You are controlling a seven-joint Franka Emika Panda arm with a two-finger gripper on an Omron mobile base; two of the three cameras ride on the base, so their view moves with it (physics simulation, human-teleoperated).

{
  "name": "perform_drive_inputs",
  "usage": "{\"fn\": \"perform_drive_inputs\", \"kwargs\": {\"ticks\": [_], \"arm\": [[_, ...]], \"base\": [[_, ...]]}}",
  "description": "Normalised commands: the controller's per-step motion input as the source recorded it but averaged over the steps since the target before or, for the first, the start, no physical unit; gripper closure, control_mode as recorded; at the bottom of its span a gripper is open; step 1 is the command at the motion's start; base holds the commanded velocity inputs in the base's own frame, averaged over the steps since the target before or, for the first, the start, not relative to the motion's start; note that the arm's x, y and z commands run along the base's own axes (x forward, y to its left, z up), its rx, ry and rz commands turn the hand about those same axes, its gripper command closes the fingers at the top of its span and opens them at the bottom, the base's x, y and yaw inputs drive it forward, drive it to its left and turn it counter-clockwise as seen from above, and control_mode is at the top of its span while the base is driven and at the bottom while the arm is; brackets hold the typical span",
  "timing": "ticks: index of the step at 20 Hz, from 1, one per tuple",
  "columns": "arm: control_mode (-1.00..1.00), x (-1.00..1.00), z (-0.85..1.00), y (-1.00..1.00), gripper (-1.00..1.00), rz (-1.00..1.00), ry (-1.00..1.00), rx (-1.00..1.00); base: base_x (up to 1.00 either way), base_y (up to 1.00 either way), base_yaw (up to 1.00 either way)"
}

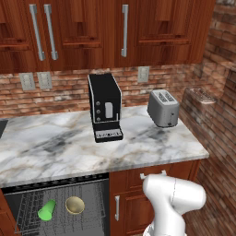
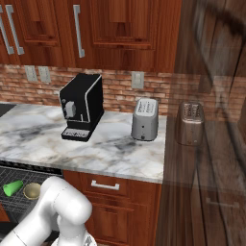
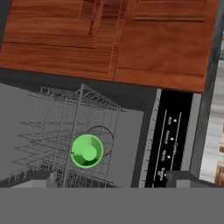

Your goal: Pick up the cup and bowl from the counter, place them in the dishwasher, and close the dishwasher door.

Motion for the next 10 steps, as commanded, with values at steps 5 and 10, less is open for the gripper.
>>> {"fn": "perform_drive_inputs", "kwargs": {"ticks": [5,10], "arm": [[-1.0,-0.19,-0.54,0.09,-1.0,0.0,-0.08,0.05],[-1.0,-0.18,-0.67,0.05,-1.0,0.0,-0.07,0.06]], "base": [[0.0,0.0,0.0],[0.0,0.0,0.0]]}}
